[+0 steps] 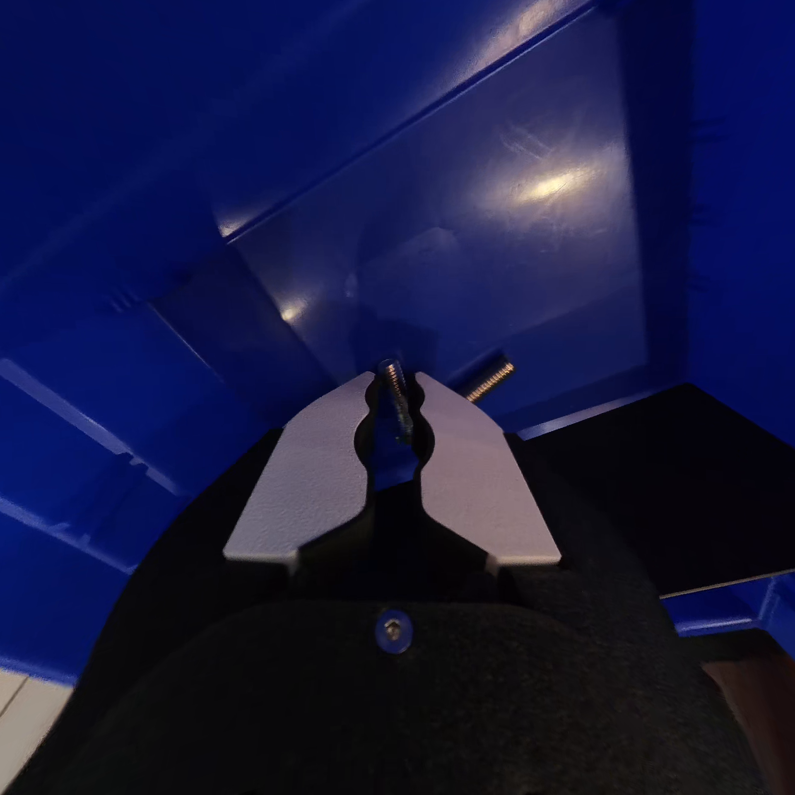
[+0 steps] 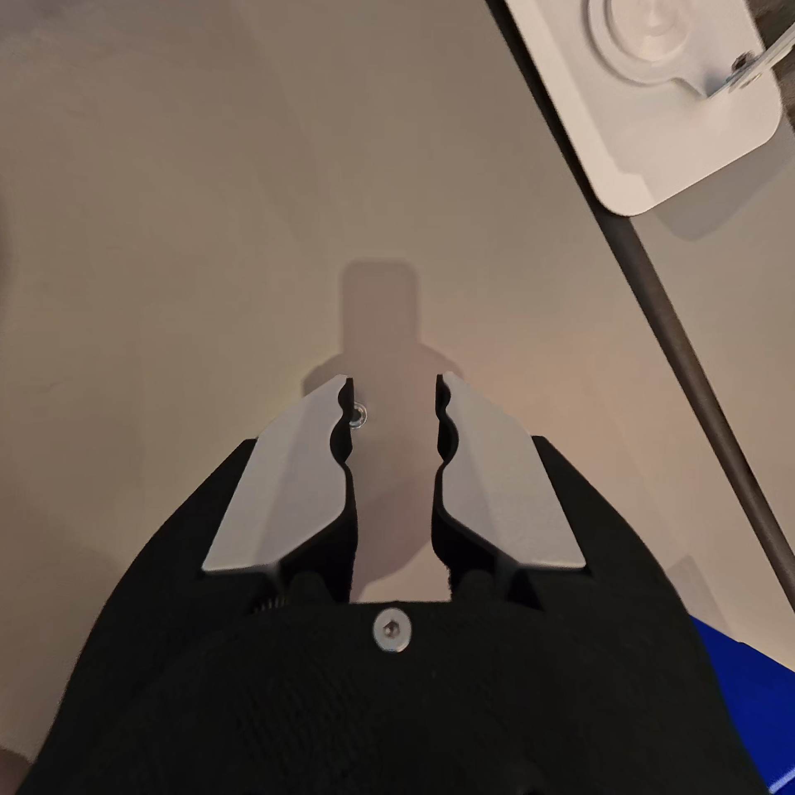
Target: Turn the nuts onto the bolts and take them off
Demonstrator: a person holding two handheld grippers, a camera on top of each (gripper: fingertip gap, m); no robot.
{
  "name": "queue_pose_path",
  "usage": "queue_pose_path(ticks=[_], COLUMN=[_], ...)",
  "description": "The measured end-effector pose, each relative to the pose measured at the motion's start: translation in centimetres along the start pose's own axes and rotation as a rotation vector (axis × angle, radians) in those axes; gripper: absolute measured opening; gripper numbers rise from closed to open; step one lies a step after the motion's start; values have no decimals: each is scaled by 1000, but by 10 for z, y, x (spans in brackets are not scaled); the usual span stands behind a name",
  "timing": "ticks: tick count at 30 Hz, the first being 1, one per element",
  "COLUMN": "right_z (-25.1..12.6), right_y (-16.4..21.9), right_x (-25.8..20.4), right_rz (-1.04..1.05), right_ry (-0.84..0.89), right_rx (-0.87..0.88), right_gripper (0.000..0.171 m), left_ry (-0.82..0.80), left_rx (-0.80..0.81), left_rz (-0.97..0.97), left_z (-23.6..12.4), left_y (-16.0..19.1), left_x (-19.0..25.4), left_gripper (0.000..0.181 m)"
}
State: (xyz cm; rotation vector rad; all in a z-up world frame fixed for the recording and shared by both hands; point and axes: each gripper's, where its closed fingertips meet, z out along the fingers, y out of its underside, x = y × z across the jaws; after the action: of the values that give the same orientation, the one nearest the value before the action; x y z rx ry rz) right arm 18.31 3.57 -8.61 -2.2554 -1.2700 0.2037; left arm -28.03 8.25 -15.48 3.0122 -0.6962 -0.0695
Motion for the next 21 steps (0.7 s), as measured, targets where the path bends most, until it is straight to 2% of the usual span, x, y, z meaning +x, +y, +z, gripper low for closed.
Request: queue_pose_path(ticks=[3, 5, 7, 9, 11, 14, 17, 21], right_z=[-12, -23, -37, -55, -75, -88, -95, -111], right_y=[-12, -26, -47, -71, -89, -104, -119, -127], right_x=[1, 1, -9, -36, -70, -101, -113, -128], right_rz=[-6, -25, -89, -186, -266, -219, -117, -24], right_ry=[15, 36, 22, -79, -228, -396, -476, -654], right_rx=[70, 151, 284, 461, 641, 737, 822, 912], right_gripper=[35, 35, 35, 36, 29, 30, 30, 30], left_ry=[-84, -82, -5, 147, 245, 366, 479, 486], left_rx=[73, 210, 374, 538, 685, 820, 863, 833], left_rz=[46, 67, 108, 240, 401, 566, 676, 773], left_z=[-18, -49, -91, -134, -172, -206, -220, -218], left_y=[-7, -21, -34, -41, -40, -30, -17, -8], left_x=[-7, 0, 28, 83, 142, 224, 290, 343], left_gripper=[10, 10, 10, 10, 10, 10, 9, 9])
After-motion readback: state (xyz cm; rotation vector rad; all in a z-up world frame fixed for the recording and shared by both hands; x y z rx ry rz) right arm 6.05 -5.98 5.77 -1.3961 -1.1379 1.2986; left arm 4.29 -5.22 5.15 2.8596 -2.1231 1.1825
